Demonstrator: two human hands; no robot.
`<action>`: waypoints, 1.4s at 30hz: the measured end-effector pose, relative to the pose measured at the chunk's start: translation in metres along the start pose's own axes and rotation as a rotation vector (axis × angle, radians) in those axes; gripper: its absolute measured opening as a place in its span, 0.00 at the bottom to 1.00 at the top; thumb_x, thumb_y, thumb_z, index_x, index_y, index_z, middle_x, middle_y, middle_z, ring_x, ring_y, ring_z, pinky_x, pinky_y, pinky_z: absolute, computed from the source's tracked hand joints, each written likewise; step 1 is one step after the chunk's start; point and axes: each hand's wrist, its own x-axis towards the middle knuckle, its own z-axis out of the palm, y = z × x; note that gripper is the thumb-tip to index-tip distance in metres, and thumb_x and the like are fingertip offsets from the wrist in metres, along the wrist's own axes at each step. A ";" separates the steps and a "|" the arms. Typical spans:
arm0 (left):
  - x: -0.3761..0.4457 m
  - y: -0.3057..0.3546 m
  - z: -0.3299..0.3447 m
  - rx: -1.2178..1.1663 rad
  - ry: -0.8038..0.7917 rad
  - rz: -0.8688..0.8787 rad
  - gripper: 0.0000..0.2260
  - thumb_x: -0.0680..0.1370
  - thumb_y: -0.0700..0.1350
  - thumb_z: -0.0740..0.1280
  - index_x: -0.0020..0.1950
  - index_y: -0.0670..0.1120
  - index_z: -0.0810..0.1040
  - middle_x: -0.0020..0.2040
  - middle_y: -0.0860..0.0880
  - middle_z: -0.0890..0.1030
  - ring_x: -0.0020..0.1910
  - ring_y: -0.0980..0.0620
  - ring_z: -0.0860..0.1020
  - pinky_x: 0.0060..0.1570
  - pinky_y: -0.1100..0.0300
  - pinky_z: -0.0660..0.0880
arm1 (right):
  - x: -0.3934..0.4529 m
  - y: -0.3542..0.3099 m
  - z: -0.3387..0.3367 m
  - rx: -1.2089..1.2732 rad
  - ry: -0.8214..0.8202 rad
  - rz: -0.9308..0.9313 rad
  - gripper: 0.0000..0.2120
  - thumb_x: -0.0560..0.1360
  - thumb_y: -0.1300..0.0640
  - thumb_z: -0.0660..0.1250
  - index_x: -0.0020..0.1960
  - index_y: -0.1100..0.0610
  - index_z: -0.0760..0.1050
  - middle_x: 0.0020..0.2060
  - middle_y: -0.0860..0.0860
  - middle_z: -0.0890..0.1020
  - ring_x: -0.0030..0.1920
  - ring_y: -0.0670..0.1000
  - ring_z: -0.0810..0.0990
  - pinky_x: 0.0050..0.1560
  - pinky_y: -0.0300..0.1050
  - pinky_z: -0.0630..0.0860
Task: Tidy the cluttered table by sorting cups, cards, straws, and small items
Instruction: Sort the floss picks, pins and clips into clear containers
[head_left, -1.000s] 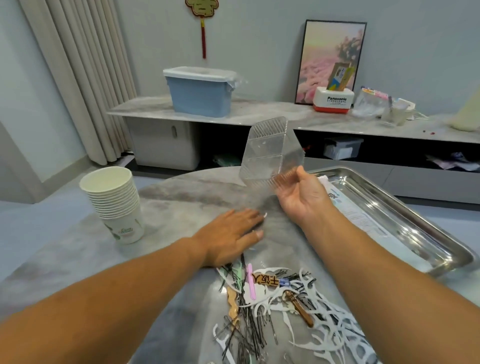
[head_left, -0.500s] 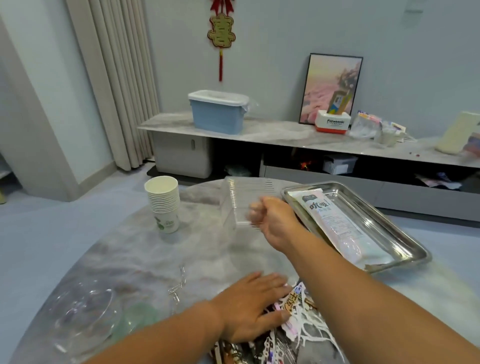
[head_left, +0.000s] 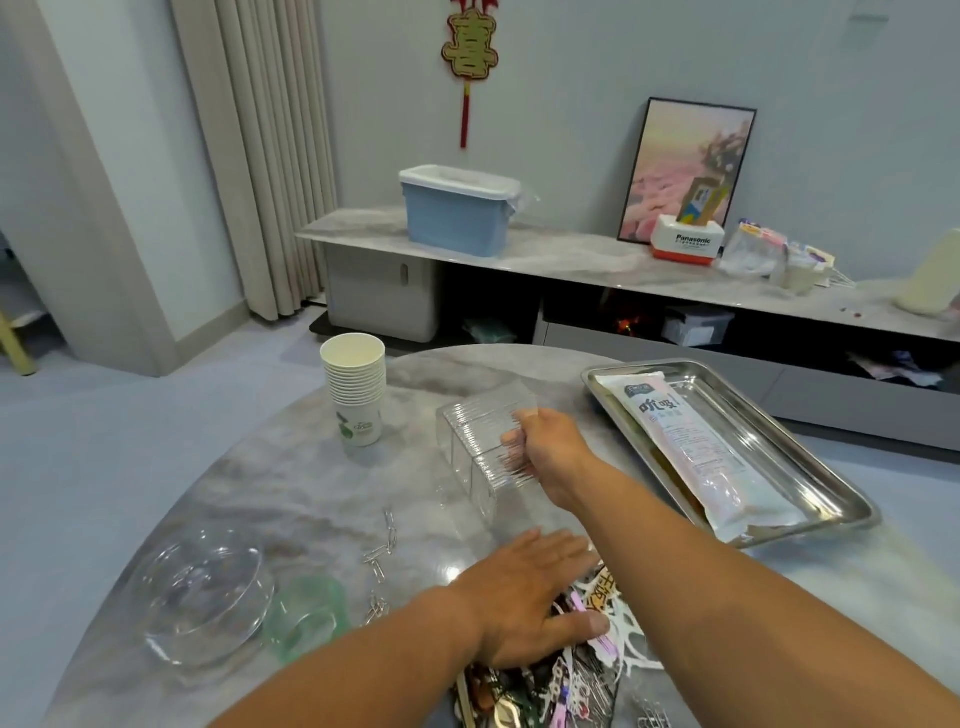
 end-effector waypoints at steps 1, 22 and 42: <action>0.000 0.000 0.001 0.008 -0.002 -0.004 0.35 0.79 0.73 0.43 0.82 0.58 0.44 0.83 0.56 0.43 0.80 0.59 0.39 0.79 0.50 0.39 | 0.003 0.004 0.001 0.002 0.004 0.003 0.10 0.84 0.61 0.56 0.56 0.59 0.75 0.38 0.56 0.79 0.30 0.50 0.72 0.34 0.45 0.73; -0.036 0.023 -0.012 -0.031 0.117 -0.232 0.31 0.81 0.68 0.41 0.82 0.59 0.43 0.82 0.57 0.45 0.80 0.58 0.42 0.79 0.54 0.44 | -0.123 0.051 -0.147 -0.590 0.130 -0.241 0.27 0.84 0.37 0.50 0.69 0.50 0.78 0.66 0.48 0.80 0.65 0.45 0.74 0.66 0.47 0.69; -0.157 0.103 0.045 0.031 0.458 -0.343 0.29 0.82 0.66 0.44 0.82 0.57 0.53 0.82 0.54 0.54 0.81 0.55 0.50 0.79 0.53 0.51 | -0.290 0.101 -0.136 -0.707 0.264 -0.400 0.19 0.85 0.42 0.54 0.35 0.42 0.64 0.39 0.46 0.74 0.43 0.51 0.70 0.48 0.50 0.67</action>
